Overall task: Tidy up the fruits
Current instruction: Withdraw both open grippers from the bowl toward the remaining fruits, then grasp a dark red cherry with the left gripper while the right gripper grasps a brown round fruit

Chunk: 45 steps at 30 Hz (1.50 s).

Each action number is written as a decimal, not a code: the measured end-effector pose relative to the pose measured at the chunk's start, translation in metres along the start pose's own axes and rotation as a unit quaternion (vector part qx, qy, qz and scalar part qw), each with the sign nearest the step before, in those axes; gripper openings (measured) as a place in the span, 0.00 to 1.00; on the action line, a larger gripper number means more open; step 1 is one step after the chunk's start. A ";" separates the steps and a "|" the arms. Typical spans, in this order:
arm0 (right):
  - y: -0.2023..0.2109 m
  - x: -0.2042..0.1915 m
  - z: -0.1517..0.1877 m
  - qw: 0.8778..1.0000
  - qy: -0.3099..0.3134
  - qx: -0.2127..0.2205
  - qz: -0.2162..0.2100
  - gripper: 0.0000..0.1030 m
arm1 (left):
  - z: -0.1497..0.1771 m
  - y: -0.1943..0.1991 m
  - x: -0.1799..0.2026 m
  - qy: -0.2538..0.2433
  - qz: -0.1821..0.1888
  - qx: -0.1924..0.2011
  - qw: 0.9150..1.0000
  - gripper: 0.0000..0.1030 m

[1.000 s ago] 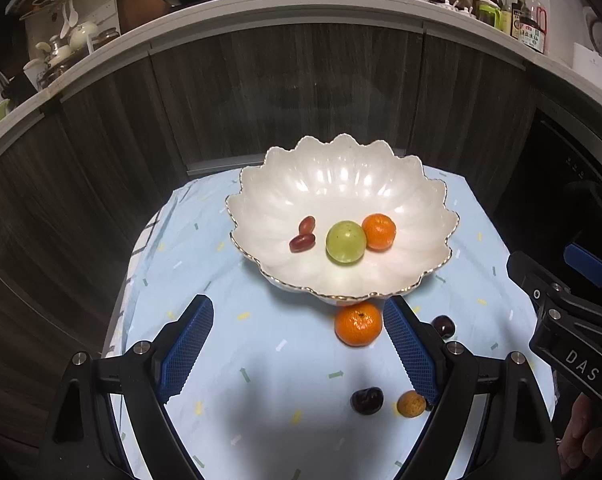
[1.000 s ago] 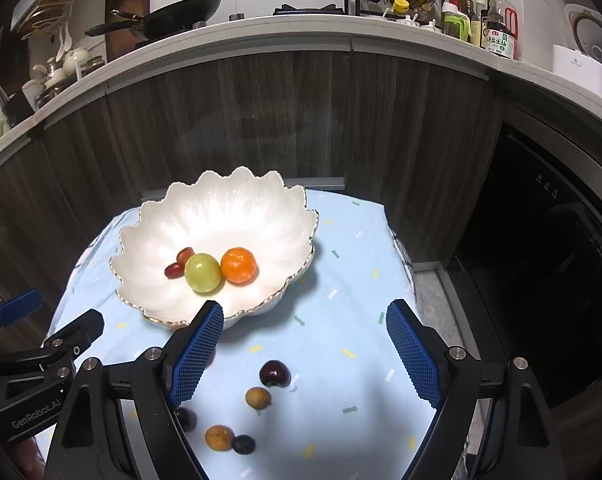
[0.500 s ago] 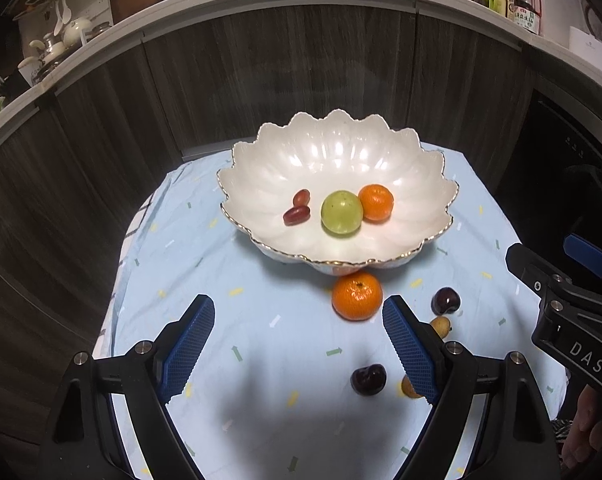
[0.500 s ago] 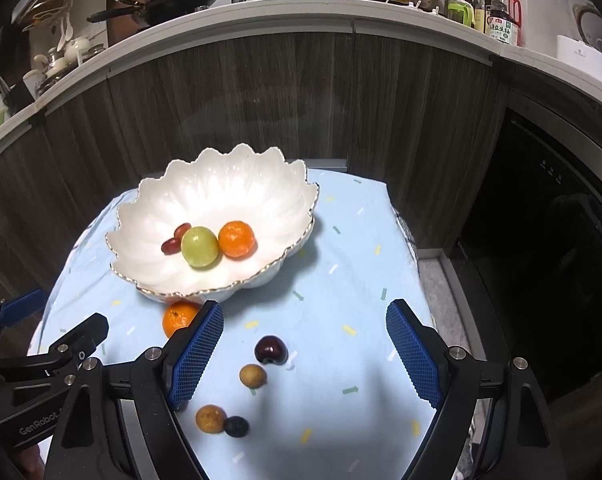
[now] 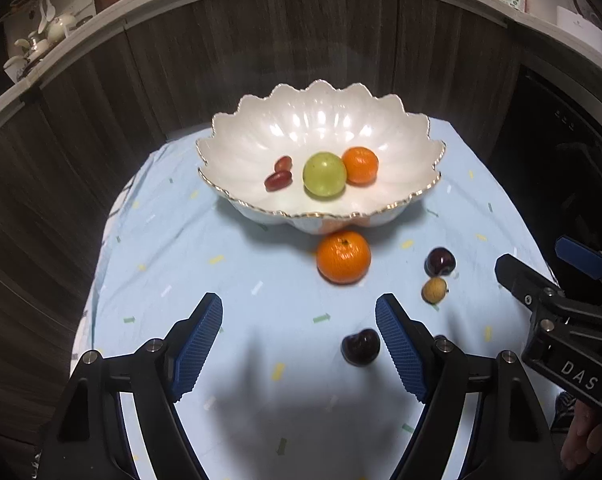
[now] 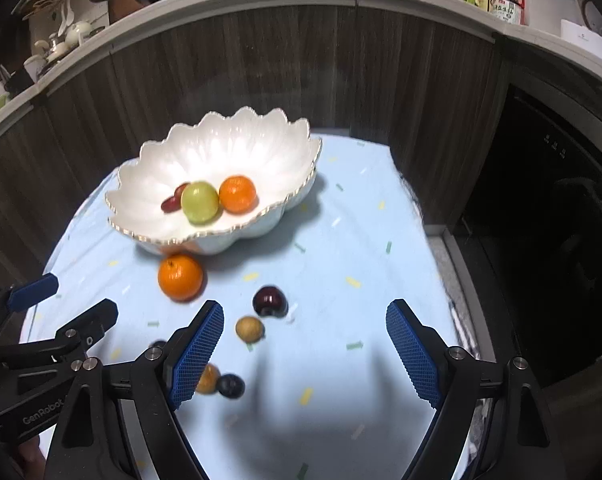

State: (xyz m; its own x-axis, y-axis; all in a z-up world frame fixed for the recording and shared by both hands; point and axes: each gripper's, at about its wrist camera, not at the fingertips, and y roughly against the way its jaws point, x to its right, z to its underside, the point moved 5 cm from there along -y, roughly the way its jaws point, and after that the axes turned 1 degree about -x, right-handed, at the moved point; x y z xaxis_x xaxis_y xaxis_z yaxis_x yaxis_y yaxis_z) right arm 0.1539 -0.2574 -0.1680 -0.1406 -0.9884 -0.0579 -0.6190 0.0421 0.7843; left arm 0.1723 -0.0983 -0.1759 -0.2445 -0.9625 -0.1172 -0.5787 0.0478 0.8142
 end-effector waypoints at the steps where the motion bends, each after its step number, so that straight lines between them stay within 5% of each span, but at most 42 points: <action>1: -0.001 0.000 0.003 1.000 0.000 -0.004 -0.001 0.82 | 0.002 -0.001 0.001 -0.001 0.002 -0.002 1.000 0.77; 45: -0.058 -0.019 0.016 0.997 0.036 -0.060 -0.042 0.76 | 0.036 -0.054 0.030 -0.012 0.047 -0.049 0.998 0.54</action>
State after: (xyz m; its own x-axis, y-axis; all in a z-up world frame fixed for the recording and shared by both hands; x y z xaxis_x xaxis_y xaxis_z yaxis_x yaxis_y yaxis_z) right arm 0.1797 -0.2383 -0.2222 -0.0335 -0.9958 -0.0855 -0.5286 -0.0549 0.8471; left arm 0.1682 -0.1205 -0.2435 -0.3133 -0.9483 -0.0499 -0.4736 0.1105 0.8738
